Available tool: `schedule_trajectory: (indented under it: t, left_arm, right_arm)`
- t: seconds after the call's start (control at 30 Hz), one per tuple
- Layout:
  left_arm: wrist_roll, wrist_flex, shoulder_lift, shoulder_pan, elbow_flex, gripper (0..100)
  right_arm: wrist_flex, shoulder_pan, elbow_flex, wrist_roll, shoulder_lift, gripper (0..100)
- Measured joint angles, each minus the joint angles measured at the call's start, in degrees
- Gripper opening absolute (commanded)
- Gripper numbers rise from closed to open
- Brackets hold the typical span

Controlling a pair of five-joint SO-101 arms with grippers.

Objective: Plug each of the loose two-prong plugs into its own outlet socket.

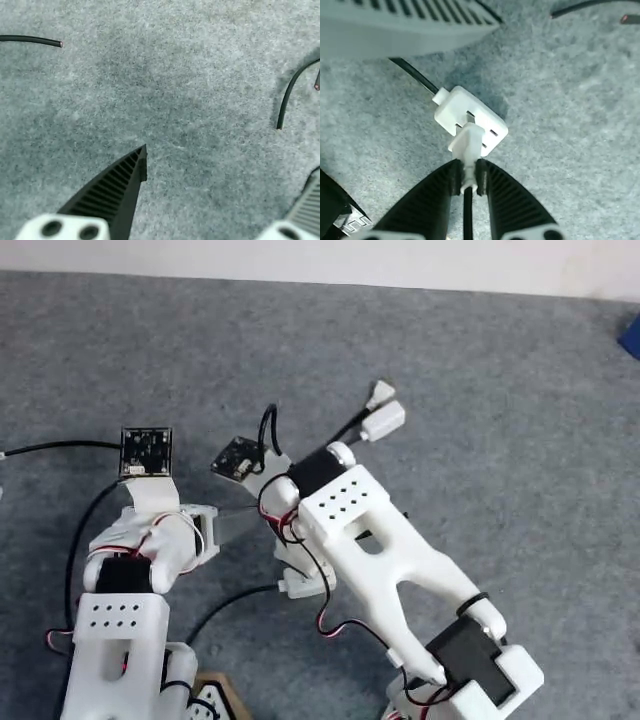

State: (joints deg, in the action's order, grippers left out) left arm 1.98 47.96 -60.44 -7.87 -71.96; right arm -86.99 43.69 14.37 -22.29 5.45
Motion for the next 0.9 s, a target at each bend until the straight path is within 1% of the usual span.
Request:
schedule_trajectory:
  t: [0.2,0.43,0.77,0.9]
  left_arm:
    - [0.0,0.0,0.0,0.0,0.0,46]
    - [0.0,0.0,0.0,0.0,0.0,46]
    - [0.0,0.0,0.0,0.0,0.0,46]
    - [0.0,0.0,0.0,0.0,0.0,46]
  right_arm:
    - [0.0,0.0,0.0,0.0,-0.2,0.8]
    - [-0.1,-0.1,-0.6,-0.1,-5.6,0.8]
    - [-0.1,-0.1,-1.1,-0.1,-6.0,0.8]
    - [-0.1,2.5,-1.1,0.4,-6.0,0.8]
